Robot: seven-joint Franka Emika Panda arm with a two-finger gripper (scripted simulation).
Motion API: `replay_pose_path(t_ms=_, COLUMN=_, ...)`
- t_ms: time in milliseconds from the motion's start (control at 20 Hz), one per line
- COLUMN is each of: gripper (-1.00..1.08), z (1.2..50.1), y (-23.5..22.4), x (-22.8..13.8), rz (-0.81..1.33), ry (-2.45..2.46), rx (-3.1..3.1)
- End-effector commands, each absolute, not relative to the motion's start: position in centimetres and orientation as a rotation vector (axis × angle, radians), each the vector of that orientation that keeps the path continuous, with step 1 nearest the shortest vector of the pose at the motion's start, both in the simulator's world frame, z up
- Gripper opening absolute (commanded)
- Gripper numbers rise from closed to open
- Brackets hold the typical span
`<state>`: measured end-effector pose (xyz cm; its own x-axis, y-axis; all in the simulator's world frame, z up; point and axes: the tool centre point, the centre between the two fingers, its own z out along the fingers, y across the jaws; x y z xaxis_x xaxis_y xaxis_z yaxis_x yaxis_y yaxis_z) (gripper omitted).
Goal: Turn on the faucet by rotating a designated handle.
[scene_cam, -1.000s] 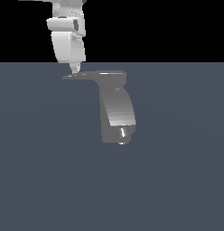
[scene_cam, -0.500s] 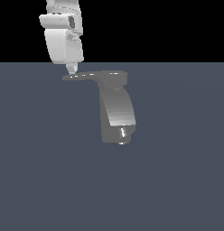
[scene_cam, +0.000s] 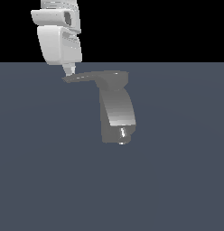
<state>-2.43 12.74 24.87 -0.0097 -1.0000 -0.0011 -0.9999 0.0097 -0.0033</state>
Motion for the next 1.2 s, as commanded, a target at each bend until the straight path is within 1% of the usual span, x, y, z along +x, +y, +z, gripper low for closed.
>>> replay_pose_path(t_ms=0, gripper=-1.0, z=24.9, y=13.0, x=-3.4, rz=0.0, ry=2.228, rx=-2.215)
replay_pose_path(t_ms=300, gripper=-1.0, z=24.9, y=13.1, x=-5.3, rz=0.0, ry=2.228, rx=-2.215)
replay_pose_path(t_ms=400, gripper=-1.0, z=24.9, y=13.0, x=-4.9, rz=-0.001, ry=2.229, rx=-2.211)
replay_pose_path(t_ms=1150, gripper=-1.0, z=24.9, y=10.0, x=-8.4, rz=-0.001, ry=2.228, rx=-2.212)
